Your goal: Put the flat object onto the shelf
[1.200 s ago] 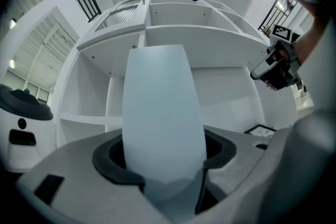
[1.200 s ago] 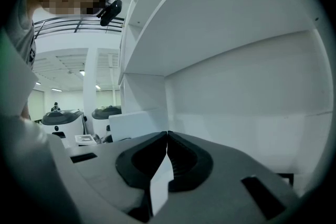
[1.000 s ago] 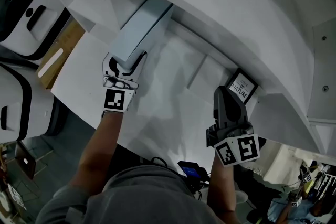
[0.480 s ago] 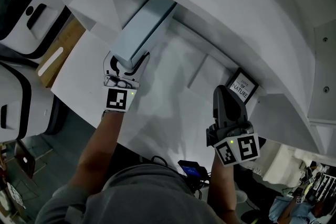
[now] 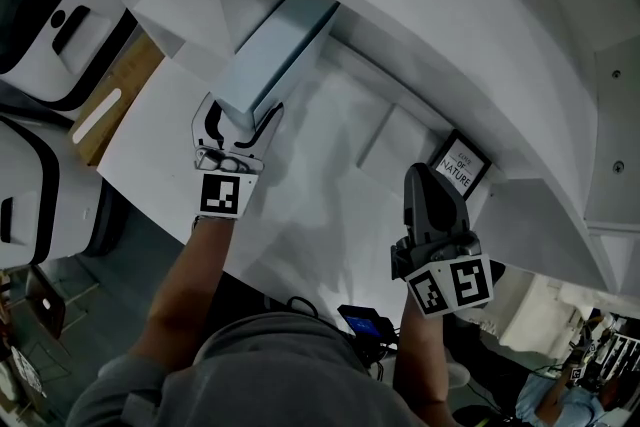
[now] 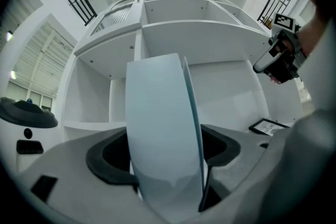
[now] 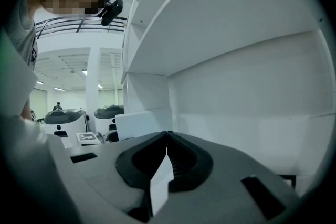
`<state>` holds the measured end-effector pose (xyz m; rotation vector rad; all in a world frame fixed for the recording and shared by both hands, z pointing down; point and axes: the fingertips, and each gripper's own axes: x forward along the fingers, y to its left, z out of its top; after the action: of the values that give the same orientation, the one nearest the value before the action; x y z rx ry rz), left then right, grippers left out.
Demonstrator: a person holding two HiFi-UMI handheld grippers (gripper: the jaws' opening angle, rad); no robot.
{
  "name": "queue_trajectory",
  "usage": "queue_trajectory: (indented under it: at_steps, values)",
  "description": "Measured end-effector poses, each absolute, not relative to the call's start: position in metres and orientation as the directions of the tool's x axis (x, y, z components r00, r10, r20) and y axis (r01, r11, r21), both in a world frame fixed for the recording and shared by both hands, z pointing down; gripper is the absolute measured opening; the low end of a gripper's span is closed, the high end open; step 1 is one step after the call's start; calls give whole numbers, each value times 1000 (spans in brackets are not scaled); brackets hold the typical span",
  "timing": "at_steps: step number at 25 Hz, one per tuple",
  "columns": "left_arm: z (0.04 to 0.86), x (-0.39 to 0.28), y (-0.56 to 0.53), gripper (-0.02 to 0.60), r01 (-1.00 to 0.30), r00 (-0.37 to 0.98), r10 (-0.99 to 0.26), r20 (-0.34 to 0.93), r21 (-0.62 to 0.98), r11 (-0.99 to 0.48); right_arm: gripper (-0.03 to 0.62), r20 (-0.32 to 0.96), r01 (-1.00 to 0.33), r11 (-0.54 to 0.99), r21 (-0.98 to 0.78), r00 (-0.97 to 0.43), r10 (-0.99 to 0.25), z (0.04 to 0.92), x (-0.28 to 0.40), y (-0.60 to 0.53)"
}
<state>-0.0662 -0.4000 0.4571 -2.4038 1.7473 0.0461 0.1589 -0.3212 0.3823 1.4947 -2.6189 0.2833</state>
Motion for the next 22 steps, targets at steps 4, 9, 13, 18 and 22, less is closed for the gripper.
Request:
queue_trajectory:
  at_steps: [4,9,13,18,22]
  values:
    - [451,-66,-393,364,-950,306,-943,-134,-106,-293,28,186,-860,499,-105,-510,-840,381,158,-320]
    - [446,-65,-382,364,-949,311,-941,-130,-95,-300,28,177,-860,498,-106,-510,-842,378,158,-319]
    - [449,-70,-373,364,-951,304,-945,-118,-93,-294,28,169,-856,505,-109,-516,-839,376,154,-317]
    - [446,-76,-360,364,-956,288,-950,-117,-85,-280,28,160,-851,513,-113,-525,-836,374,149,-314]
    - [441,-78,-347,364,-957,287,-951,-117,-85,-278,28,150,-848,518,-114,-530,-835,371,147,-311]
